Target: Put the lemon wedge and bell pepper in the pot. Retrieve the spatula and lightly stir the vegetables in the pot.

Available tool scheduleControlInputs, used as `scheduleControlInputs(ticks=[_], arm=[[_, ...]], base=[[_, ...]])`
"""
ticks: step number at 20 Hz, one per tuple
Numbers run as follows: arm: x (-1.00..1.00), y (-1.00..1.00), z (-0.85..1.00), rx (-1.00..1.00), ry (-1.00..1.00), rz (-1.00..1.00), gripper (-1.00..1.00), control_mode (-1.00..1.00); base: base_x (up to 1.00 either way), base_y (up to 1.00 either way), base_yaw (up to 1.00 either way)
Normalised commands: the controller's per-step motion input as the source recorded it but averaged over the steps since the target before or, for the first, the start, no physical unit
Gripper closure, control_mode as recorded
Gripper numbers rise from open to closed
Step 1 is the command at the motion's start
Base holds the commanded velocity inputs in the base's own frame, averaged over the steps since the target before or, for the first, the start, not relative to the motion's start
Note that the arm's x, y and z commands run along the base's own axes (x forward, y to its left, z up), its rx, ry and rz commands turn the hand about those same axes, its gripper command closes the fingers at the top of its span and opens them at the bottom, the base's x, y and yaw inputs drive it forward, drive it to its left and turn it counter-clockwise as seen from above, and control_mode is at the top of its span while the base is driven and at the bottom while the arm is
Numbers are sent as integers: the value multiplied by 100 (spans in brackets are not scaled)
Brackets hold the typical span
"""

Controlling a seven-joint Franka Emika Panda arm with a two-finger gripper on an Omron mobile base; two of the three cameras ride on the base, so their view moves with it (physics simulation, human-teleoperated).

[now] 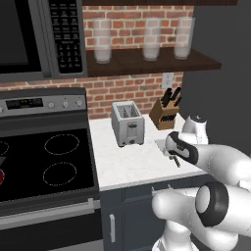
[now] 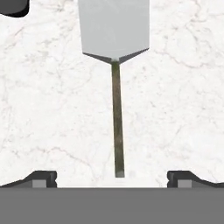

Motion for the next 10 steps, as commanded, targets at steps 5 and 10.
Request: scheduleControlInputs(ticks=[5, 10], arm=[[14, 0, -30, 0, 7, 0, -100, -100], [10, 0, -25, 0, 3, 0, -100, -100]], base=[[0, 0, 0], [0, 0, 0]])
